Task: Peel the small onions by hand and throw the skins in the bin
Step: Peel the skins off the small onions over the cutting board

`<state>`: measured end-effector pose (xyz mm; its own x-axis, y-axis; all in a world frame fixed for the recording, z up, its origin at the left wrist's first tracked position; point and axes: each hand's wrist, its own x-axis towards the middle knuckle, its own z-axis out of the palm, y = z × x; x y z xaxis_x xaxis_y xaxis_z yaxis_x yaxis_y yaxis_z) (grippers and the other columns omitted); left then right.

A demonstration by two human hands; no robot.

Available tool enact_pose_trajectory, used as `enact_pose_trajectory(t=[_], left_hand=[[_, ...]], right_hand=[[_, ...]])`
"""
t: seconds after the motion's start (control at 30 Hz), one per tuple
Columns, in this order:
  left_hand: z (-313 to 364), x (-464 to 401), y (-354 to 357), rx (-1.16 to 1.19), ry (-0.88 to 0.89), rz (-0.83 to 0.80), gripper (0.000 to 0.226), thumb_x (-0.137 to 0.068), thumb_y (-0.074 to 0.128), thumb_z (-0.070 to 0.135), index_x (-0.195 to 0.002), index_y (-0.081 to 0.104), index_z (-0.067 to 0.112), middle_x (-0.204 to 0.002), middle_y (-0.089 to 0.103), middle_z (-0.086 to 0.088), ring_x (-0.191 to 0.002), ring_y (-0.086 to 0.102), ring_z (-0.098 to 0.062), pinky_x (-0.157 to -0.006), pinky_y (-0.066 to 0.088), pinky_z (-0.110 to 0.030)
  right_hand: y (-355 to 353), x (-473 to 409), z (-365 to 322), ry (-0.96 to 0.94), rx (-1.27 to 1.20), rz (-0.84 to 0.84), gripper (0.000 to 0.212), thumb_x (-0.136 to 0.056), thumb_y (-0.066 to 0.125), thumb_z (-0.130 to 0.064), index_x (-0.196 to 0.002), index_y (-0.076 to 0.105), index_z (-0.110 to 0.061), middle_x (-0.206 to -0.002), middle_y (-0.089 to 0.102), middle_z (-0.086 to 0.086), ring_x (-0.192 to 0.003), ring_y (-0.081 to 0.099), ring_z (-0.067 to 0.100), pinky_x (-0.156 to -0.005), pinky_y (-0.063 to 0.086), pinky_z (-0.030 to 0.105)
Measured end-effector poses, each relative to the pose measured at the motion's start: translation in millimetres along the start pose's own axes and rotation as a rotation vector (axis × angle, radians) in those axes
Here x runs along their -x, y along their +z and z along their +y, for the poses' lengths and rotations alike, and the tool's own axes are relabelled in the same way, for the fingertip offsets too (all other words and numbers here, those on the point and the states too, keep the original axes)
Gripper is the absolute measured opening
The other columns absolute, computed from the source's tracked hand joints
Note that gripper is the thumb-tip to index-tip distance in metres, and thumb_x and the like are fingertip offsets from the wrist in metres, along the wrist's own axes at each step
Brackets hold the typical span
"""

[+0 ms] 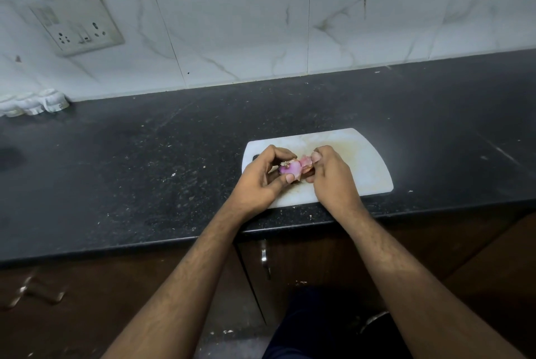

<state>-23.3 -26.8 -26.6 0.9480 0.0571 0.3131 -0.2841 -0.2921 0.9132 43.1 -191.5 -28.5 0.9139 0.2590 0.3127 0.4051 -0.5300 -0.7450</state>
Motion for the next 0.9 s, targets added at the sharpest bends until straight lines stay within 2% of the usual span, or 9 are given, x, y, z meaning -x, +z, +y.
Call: enact_pose_trajectory(t=[0.13, 0.23, 0.33, 0.5, 0.6, 0.67, 0.73, 0.83, 0.9], left_hand=[[-1, -2, -1, -0.032, 0.029, 0.038, 0.036, -0.093, 0.068, 0.005, -0.126, 0.057, 0.014, -0.128, 0.065, -0.003, -0.126, 0.060, -0.025, -0.108, 0.050, -0.050], [-1, -2, -3, 0.031, 0.016, 0.061, 0.039, -0.095, 0.065, -0.004, -0.129, 0.053, 0.011, -0.131, 0.063, -0.007, -0.123, 0.061, -0.028, -0.102, 0.055, -0.048], [-1, -2, -5, 0.095, -0.003, 0.110, 0.039, -0.096, 0.060, -0.009, -0.129, 0.051, 0.010, -0.133, 0.062, -0.012, -0.120, 0.061, -0.025, -0.103, 0.055, -0.046], [-2, -3, -10, 0.181, -0.034, 0.229, 0.034, -0.100, 0.061, -0.004, -0.130, 0.050, 0.005, -0.129, 0.059, -0.001, -0.109, 0.065, -0.013, -0.092, 0.053, -0.055], [-3, -4, -7, 0.101, -0.015, 0.167, 0.034, -0.100, 0.060, -0.003, -0.131, 0.052, 0.010, -0.130, 0.058, -0.001, -0.115, 0.062, -0.020, -0.099, 0.057, -0.054], [-4, -4, -5, 0.059, -0.004, 0.138, 0.034, -0.099, 0.061, 0.003, -0.129, 0.055, 0.016, -0.130, 0.060, -0.001, -0.116, 0.060, -0.025, -0.103, 0.053, -0.060], [-3, -4, -3, 0.041, -0.006, 0.115, 0.035, -0.097, 0.062, 0.003, -0.129, 0.055, 0.017, -0.130, 0.061, -0.005, -0.117, 0.061, -0.026, -0.103, 0.053, -0.061], [-1, -2, 0, 0.024, 0.012, 0.075, 0.035, -0.096, 0.065, 0.004, -0.128, 0.054, 0.013, -0.131, 0.062, -0.007, -0.121, 0.062, -0.031, -0.104, 0.053, -0.056], [0, -2, 0, 0.044, 0.020, 0.062, 0.037, -0.095, 0.067, 0.003, -0.128, 0.052, 0.009, -0.130, 0.062, -0.007, -0.122, 0.062, -0.030, -0.104, 0.054, -0.053]], right_hand=[[0, 1, 0, 0.012, -0.008, 0.027, 0.013, -0.109, 0.038, -0.025, -0.104, 0.049, -0.019, -0.101, 0.061, 0.003, -0.084, 0.068, 0.022, -0.073, 0.058, 0.043], [-1, 3, -4, -0.008, -0.007, 0.029, 0.019, -0.109, 0.035, -0.027, -0.103, 0.050, -0.017, -0.098, 0.059, 0.002, -0.082, 0.065, 0.022, -0.071, 0.057, 0.043], [-2, 5, -6, -0.091, 0.049, -0.003, 0.016, -0.107, 0.037, -0.017, -0.096, 0.048, -0.018, -0.098, 0.054, 0.003, -0.081, 0.058, 0.020, -0.069, 0.053, 0.038], [2, 7, -8, -0.134, 0.204, -0.094, 0.023, -0.099, 0.040, -0.001, -0.100, 0.045, -0.023, -0.104, 0.049, -0.002, -0.077, 0.050, 0.012, -0.067, 0.045, 0.032], [3, 5, -5, -0.108, 0.123, -0.045, 0.022, -0.101, 0.045, -0.002, -0.110, 0.057, -0.018, -0.109, 0.055, -0.002, -0.085, 0.055, 0.013, -0.072, 0.045, 0.025], [2, 6, -4, -0.092, 0.033, -0.007, 0.024, -0.103, 0.047, -0.007, -0.119, 0.062, -0.017, -0.112, 0.060, -0.002, -0.093, 0.059, 0.011, -0.074, 0.044, 0.016], [-1, 7, -6, -0.086, -0.041, -0.009, 0.026, -0.107, 0.047, -0.023, -0.128, 0.061, -0.019, -0.118, 0.061, -0.004, -0.098, 0.060, 0.010, -0.076, 0.039, 0.007], [-4, 10, -10, -0.115, -0.147, -0.100, 0.047, -0.099, 0.054, -0.052, -0.140, 0.054, -0.028, -0.121, 0.055, -0.013, -0.100, 0.060, 0.001, -0.079, 0.043, 0.010], [-5, 11, -10, -0.151, -0.154, -0.127, 0.050, -0.095, 0.064, -0.050, -0.140, 0.055, -0.031, -0.118, 0.054, -0.013, -0.101, 0.059, -0.002, -0.080, 0.045, 0.010]])
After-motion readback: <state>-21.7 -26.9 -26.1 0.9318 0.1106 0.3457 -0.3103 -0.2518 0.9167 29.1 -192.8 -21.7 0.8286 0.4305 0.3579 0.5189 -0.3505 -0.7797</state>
